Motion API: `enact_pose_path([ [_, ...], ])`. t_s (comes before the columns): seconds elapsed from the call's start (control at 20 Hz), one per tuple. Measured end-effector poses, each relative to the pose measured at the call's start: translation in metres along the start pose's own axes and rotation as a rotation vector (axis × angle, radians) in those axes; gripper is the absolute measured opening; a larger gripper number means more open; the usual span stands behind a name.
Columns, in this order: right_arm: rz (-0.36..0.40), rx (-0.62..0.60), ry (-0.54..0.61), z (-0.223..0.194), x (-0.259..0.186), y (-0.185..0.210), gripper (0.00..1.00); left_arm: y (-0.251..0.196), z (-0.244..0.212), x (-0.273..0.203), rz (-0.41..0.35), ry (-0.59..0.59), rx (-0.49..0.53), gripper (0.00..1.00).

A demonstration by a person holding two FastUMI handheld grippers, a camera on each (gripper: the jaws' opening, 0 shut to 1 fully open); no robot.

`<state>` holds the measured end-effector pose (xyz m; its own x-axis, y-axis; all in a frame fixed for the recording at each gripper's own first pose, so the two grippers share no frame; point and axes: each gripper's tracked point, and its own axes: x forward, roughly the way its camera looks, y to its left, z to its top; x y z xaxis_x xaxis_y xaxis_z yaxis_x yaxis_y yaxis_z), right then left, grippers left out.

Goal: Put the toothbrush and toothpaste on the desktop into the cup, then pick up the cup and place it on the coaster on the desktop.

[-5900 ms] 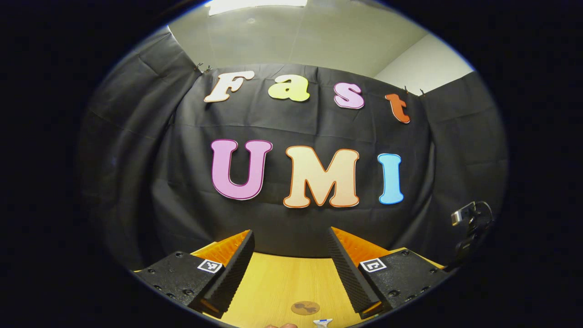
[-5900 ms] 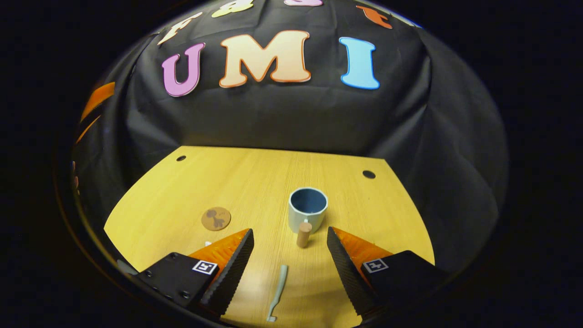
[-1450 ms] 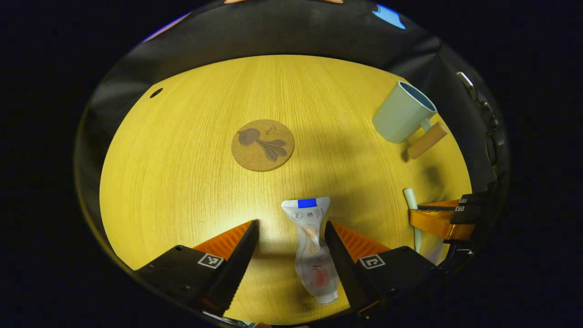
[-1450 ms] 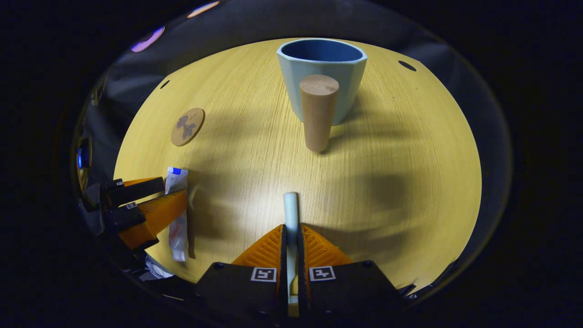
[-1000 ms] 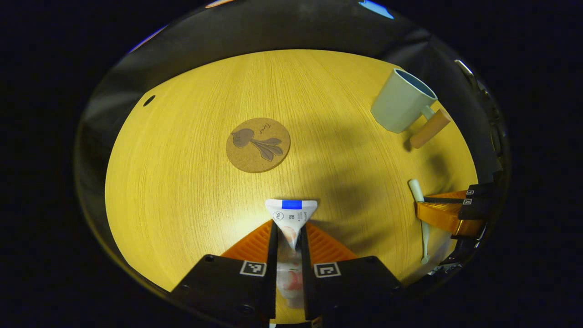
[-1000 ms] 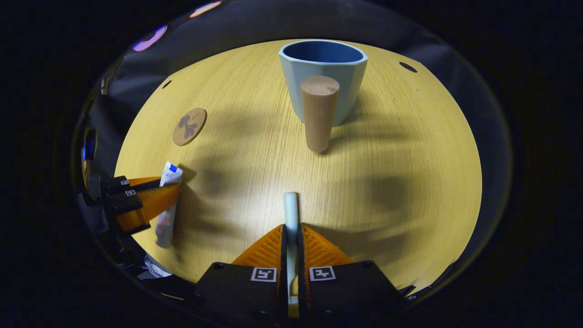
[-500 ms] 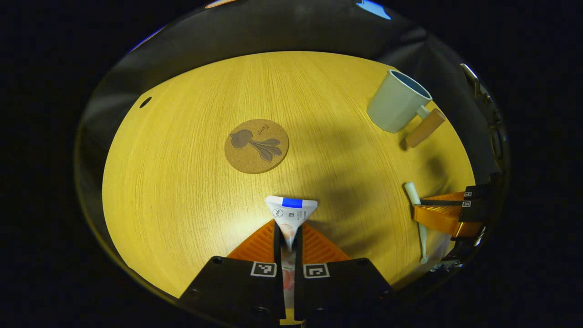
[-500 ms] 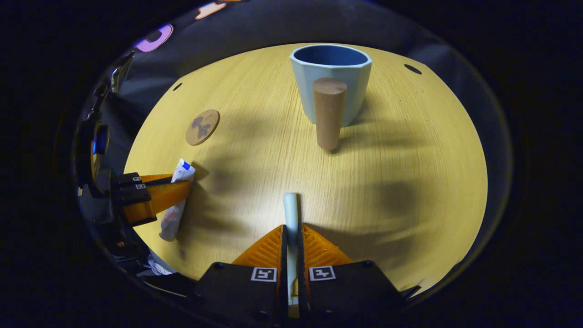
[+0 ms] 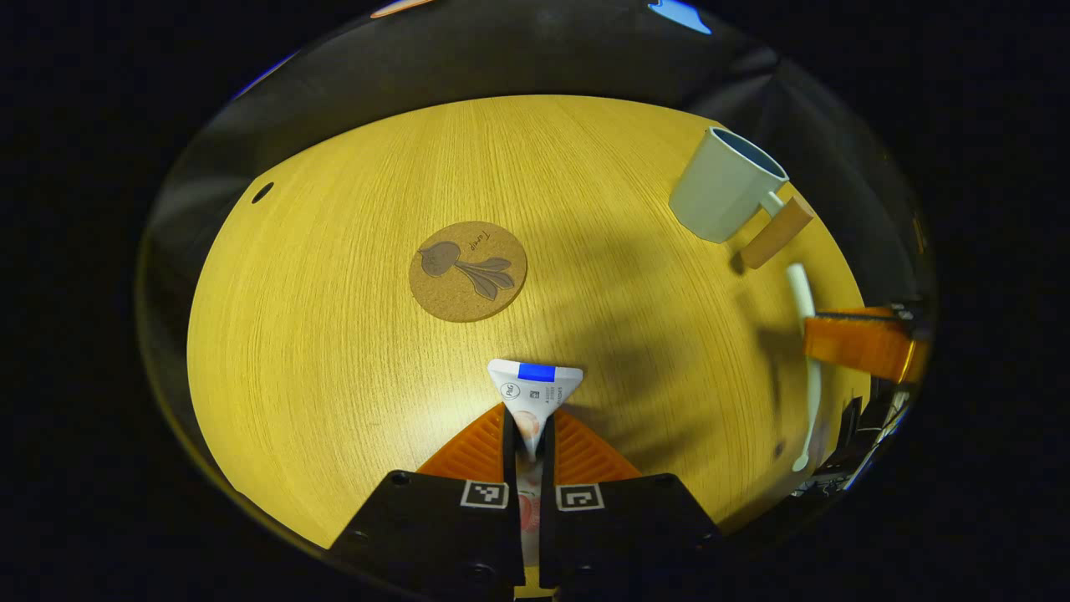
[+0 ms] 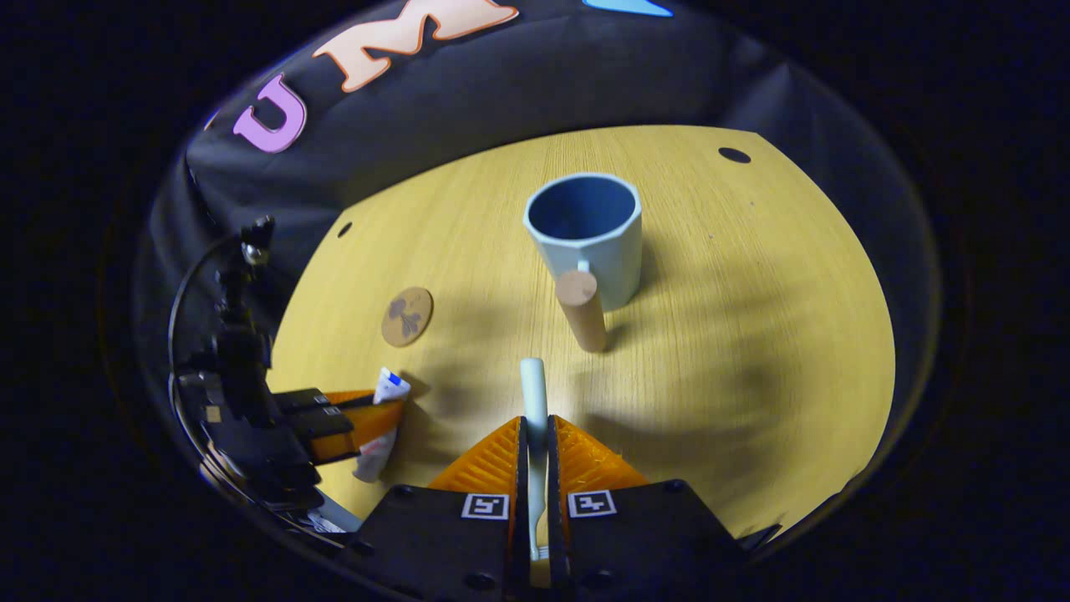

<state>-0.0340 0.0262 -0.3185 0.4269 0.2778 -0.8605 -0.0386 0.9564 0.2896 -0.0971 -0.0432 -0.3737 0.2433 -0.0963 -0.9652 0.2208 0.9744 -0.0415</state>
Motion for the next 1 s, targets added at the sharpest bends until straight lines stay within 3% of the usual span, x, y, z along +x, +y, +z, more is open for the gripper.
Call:
enact_pose_path([
  [0.2,0.057,0.036,-0.15,0.048,-0.018,0.011,0.11,0.0,0.0,0.0,-0.002,0.001,0.004,0.07],
  [0.55,0.09,0.001,-0.524,0.158,-0.06,0.027,0.11,0.0,0.001,0.0,-0.002,-0.008,0.0,0.07],
  [0.8,0.047,0.006,-0.642,0.208,-0.06,0.019,0.11,0.0,0.0,0.0,-0.001,-0.01,0.004,0.07],
  [1.0,0.027,0.019,-0.673,0.226,-0.043,0.01,0.12,0.0,0.001,0.0,0.001,-0.018,0.019,0.07],
])
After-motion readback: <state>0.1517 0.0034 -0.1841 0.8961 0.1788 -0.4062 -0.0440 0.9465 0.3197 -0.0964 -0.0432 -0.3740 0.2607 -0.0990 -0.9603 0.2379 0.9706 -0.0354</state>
